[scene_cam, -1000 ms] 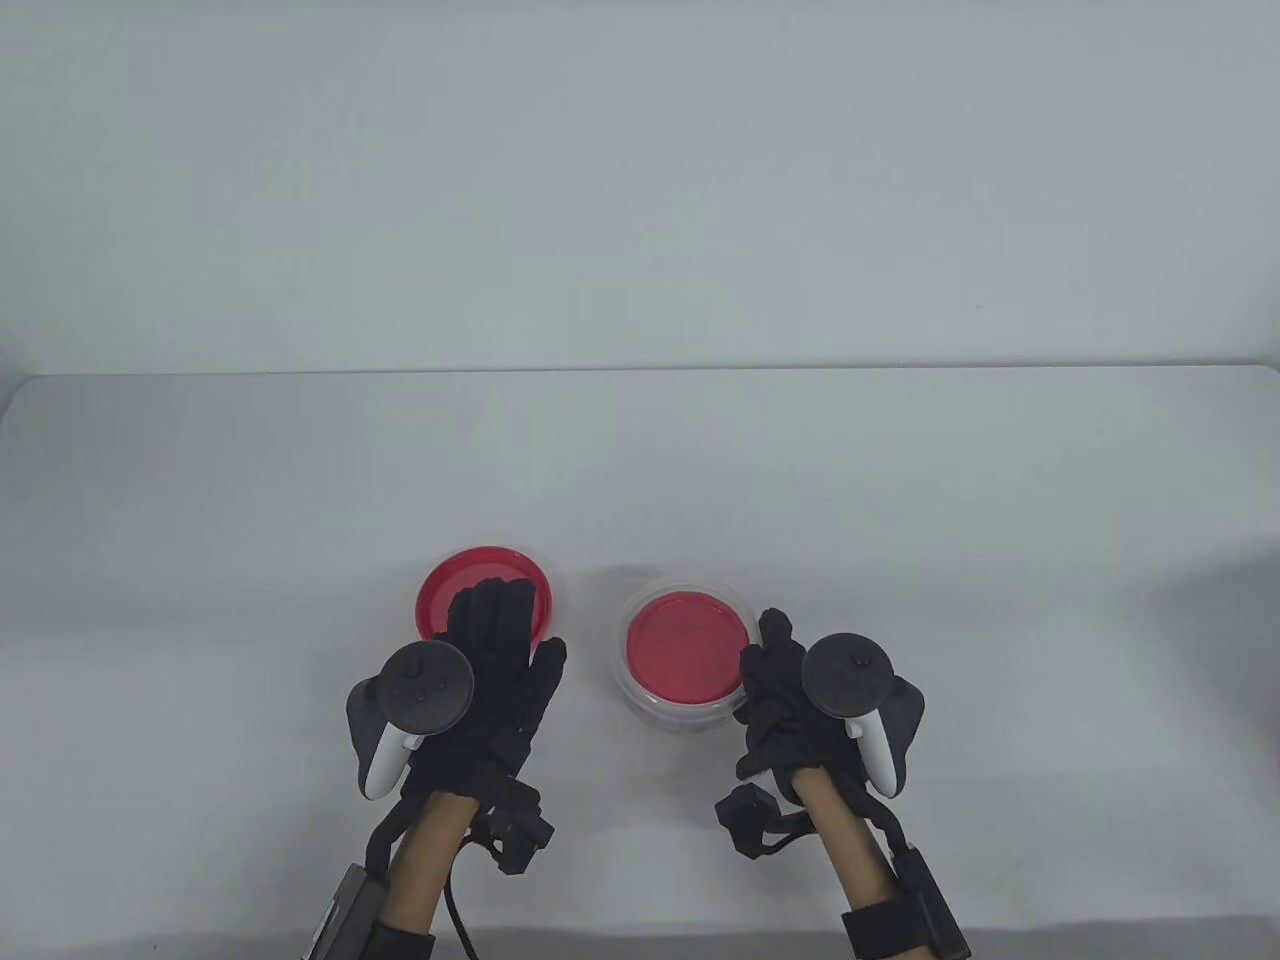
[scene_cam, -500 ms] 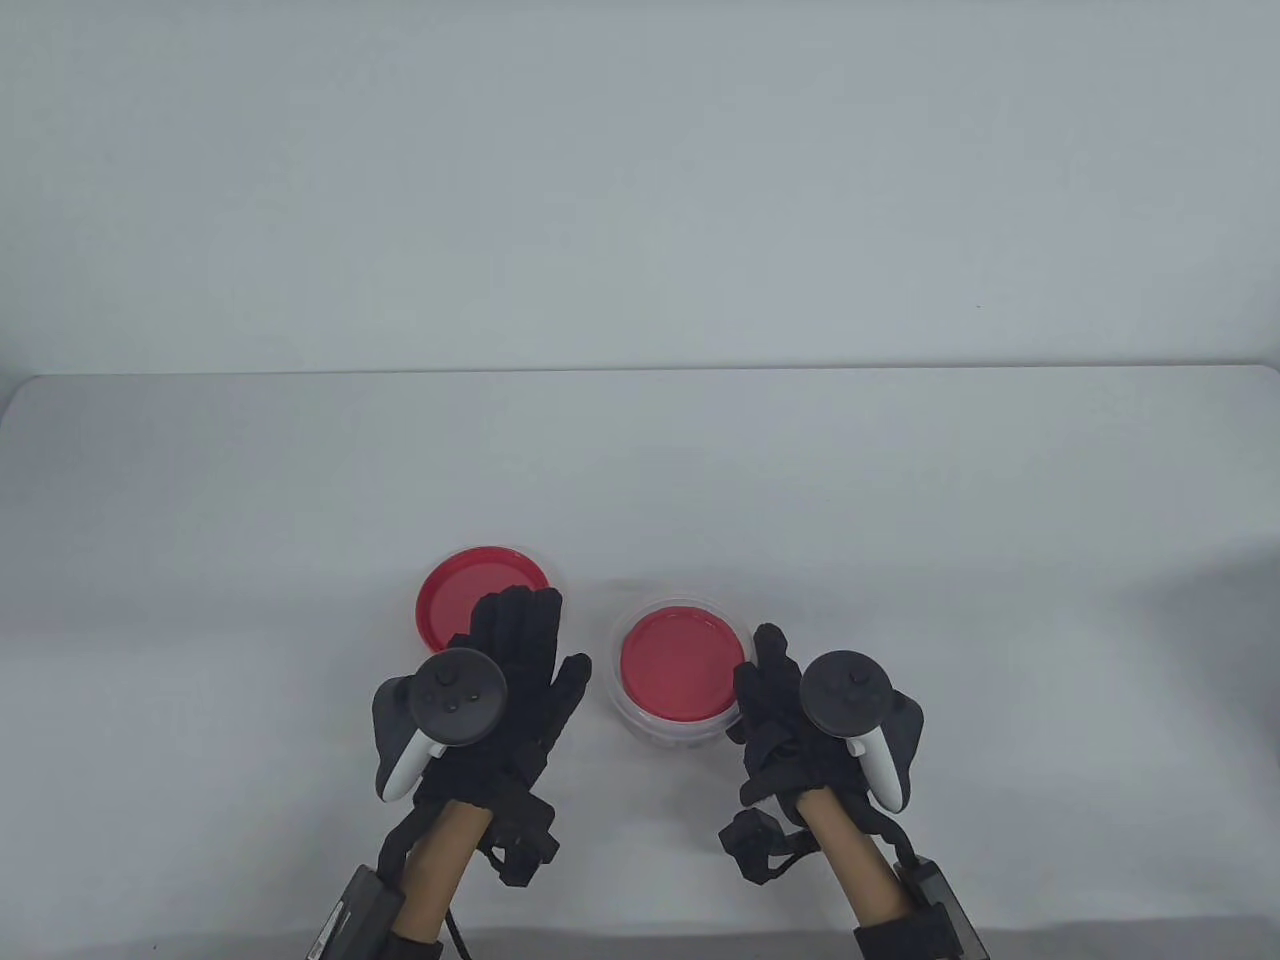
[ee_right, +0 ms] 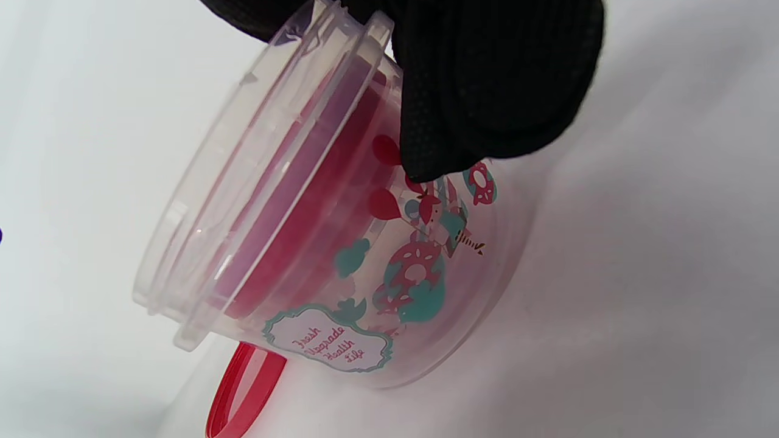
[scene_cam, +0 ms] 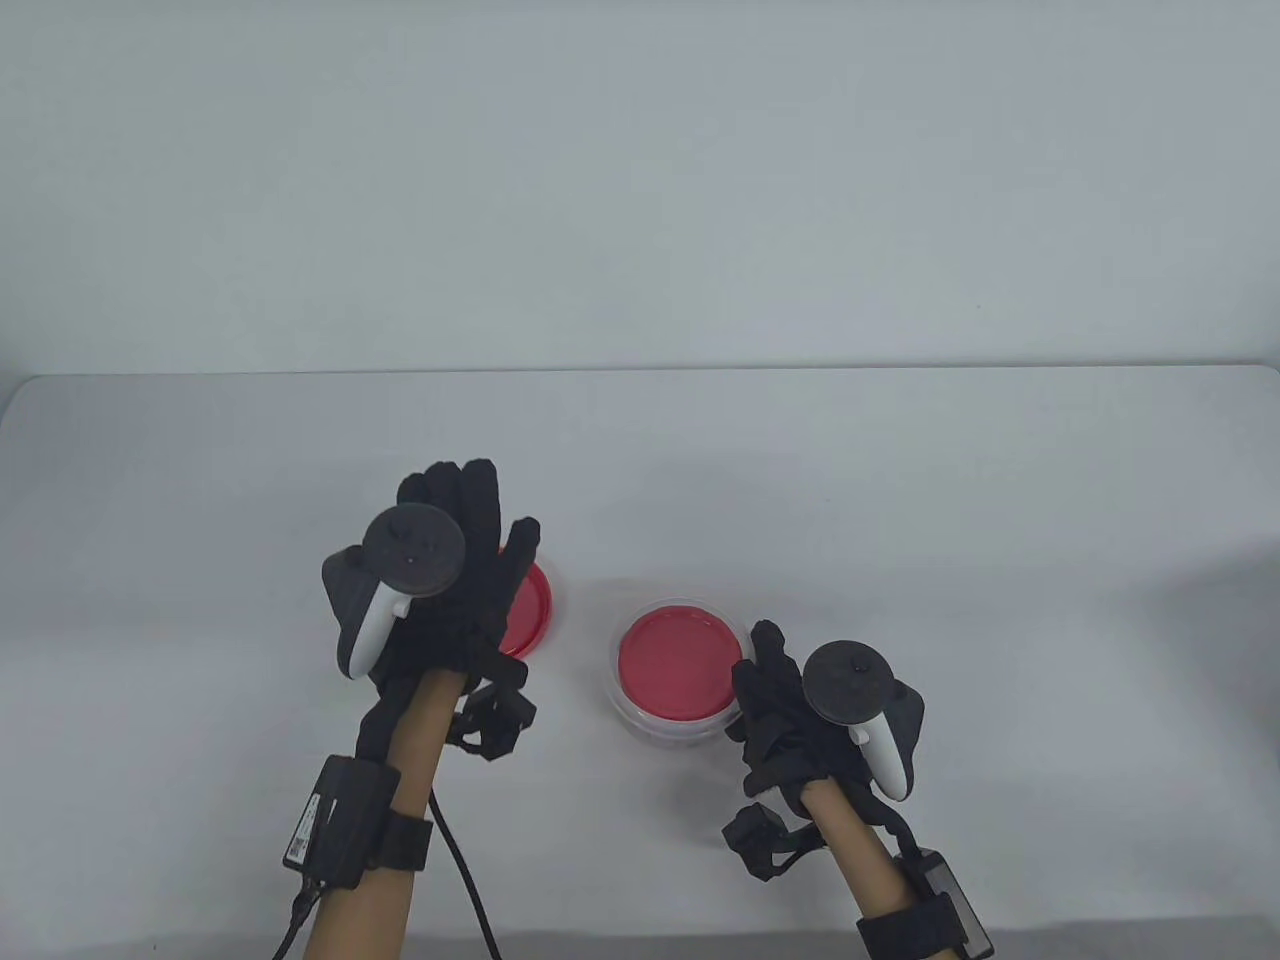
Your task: Nest food storage containers
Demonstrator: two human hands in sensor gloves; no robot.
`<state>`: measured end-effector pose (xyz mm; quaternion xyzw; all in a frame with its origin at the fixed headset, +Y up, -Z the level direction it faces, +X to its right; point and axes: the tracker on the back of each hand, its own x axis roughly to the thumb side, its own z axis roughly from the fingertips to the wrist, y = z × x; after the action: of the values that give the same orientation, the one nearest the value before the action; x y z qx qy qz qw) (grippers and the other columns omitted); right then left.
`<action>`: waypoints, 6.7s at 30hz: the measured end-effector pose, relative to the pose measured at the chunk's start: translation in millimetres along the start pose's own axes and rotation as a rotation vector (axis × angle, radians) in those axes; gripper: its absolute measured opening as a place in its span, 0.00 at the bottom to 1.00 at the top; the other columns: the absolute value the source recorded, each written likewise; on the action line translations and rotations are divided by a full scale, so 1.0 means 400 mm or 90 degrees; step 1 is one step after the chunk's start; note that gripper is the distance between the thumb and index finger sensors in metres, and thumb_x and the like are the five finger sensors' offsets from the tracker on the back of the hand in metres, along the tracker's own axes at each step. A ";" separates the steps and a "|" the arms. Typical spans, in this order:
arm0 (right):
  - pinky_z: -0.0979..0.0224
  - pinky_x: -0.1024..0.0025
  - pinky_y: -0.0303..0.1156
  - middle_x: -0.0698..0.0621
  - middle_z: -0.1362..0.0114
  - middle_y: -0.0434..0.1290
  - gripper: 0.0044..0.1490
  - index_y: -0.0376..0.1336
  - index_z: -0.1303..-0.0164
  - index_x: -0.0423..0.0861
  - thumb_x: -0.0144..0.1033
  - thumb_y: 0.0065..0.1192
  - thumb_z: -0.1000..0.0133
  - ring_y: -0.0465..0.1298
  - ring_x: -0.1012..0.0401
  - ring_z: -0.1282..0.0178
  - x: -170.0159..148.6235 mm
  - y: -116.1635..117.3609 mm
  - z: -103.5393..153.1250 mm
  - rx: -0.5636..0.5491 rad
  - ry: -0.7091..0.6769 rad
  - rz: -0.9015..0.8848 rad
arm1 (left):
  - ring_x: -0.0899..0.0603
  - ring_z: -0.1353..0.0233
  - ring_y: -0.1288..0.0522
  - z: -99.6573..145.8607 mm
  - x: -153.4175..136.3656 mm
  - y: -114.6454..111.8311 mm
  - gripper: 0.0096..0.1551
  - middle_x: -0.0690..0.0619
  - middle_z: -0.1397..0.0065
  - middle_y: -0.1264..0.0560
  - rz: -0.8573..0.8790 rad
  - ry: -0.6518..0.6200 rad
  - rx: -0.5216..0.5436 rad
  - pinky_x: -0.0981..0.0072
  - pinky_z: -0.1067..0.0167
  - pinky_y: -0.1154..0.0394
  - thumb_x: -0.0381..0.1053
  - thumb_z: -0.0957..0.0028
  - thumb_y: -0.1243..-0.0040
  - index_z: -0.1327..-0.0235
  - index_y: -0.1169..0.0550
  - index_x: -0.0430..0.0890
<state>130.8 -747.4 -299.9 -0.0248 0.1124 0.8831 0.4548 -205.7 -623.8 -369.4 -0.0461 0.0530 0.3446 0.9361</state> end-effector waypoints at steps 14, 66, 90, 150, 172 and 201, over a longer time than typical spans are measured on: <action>0.52 0.62 0.77 0.29 0.19 0.53 0.39 0.38 0.15 0.36 0.39 0.43 0.30 0.76 0.46 0.48 0.004 0.002 -0.006 0.016 0.000 -0.010 | 0.34 0.20 0.38 -0.124 -0.280 -0.185 0.42 0.40 0.09 0.50 -0.238 0.469 -0.102 0.44 0.24 0.39 0.64 0.28 0.67 0.11 0.65 0.54; 0.56 0.66 0.78 0.28 0.20 0.51 0.39 0.40 0.15 0.36 0.38 0.46 0.31 0.78 0.46 0.55 -0.024 0.001 -0.018 0.058 0.025 -0.174 | 0.28 0.18 0.41 0.197 0.120 -0.336 0.34 0.38 0.13 0.45 -0.336 -0.367 -0.076 0.38 0.25 0.40 0.56 0.35 0.57 0.24 0.52 0.45; 0.30 0.43 0.60 0.29 0.18 0.42 0.27 0.53 0.27 0.32 0.31 0.46 0.32 0.56 0.37 0.24 -0.073 0.000 -0.046 0.097 0.087 -0.306 | 0.30 0.15 0.48 0.254 0.123 -0.414 0.32 0.41 0.12 0.51 -0.538 -0.454 -0.127 0.39 0.22 0.45 0.55 0.30 0.58 0.22 0.54 0.47; 0.28 0.42 0.58 0.31 0.18 0.40 0.25 0.55 0.32 0.29 0.32 0.44 0.31 0.51 0.36 0.23 -0.097 0.046 -0.054 0.204 0.083 -0.438 | 0.34 0.14 0.70 0.228 0.097 -0.456 0.38 0.46 0.09 0.66 -0.307 -0.280 -0.201 0.39 0.23 0.72 0.59 0.29 0.64 0.10 0.59 0.54; 0.28 0.40 0.55 0.35 0.19 0.43 0.24 0.56 0.34 0.28 0.31 0.44 0.30 0.52 0.37 0.23 -0.095 0.043 -0.049 0.151 0.118 -0.458 | 0.40 0.10 0.58 0.212 0.080 -0.404 0.37 0.53 0.07 0.54 -0.345 -0.447 -0.254 0.48 0.17 0.60 0.52 0.31 0.57 0.09 0.51 0.56; 0.28 0.31 0.42 0.36 0.13 0.38 0.39 0.44 0.14 0.39 0.45 0.46 0.31 0.41 0.36 0.18 -0.037 -0.120 -0.031 -0.135 -0.114 0.264 | 0.38 0.10 0.72 0.127 -0.166 -0.198 0.42 0.53 0.06 0.66 -0.159 -0.061 -0.055 0.36 0.24 0.75 0.67 0.33 0.59 0.09 0.57 0.63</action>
<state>177.7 -735.0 -318.2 0.0300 -0.0190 0.9631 0.2667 -200.9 -720.1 -306.7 -0.0757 -0.0127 0.2295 0.9703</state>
